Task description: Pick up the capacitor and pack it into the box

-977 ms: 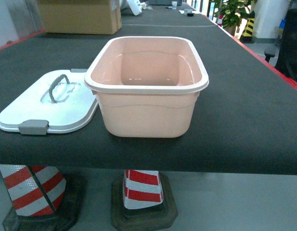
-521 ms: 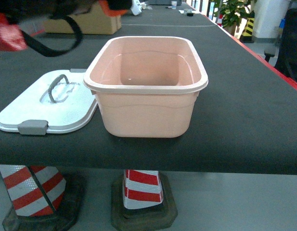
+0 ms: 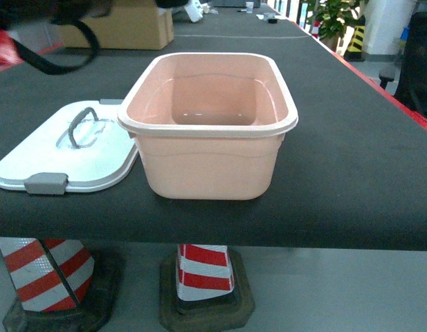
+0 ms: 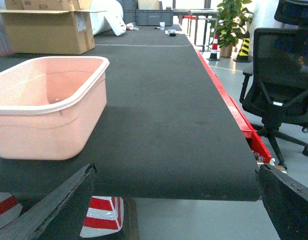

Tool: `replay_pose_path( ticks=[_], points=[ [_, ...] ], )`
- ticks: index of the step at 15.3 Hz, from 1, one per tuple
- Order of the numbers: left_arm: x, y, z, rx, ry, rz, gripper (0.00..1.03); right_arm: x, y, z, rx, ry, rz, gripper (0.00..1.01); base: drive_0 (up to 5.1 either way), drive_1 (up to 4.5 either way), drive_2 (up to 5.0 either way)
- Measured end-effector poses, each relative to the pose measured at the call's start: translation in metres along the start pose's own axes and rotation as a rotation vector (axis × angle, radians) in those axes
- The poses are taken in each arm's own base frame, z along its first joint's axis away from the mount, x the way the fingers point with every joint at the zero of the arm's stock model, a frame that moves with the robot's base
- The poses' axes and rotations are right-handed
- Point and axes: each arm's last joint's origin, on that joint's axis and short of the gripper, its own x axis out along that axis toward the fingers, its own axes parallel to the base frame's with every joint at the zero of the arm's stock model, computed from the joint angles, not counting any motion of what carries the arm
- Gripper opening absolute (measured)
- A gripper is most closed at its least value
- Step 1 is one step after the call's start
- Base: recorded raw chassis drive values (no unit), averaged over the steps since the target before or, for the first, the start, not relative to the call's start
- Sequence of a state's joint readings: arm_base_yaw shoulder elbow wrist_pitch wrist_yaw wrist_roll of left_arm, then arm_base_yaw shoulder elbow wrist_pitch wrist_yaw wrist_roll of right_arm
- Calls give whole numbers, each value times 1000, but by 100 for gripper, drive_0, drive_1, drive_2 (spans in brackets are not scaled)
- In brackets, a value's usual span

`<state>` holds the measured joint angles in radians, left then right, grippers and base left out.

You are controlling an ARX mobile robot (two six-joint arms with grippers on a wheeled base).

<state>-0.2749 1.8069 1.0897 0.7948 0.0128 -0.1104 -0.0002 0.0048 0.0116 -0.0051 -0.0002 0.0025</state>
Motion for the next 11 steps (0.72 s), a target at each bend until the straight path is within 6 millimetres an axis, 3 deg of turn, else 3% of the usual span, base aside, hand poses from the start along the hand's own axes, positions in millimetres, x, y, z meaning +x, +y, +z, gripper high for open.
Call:
replay_pose_path(
  ticks=[1,2,4,6,7,9,11],
  points=[
    [-8,21,11,-7,-29,38,98,0,0,0,0,0,0,98,0,0,0],
    [-22,55,26,4,-68,103,98,0,0,0,0,0,0,98,0,0,0],
    [-41,110,33,42,-84,200,98,0,0,0,0,0,0,98,0,0,0],
    [-47,146,12,67,-22,242,98,0,0,0,0,0,0,98,0,0,0],
    [-45,163,-12,70,40,245,98,0,0,0,0,0,0,98,0,0,0],
    [-38,172,-35,60,105,226,98,0,0,0,0,0,0,98,0,0,0],
    [-11,191,-63,45,158,207,98,0,0,0,0,0,0,98,0,0,0]
  ],
)
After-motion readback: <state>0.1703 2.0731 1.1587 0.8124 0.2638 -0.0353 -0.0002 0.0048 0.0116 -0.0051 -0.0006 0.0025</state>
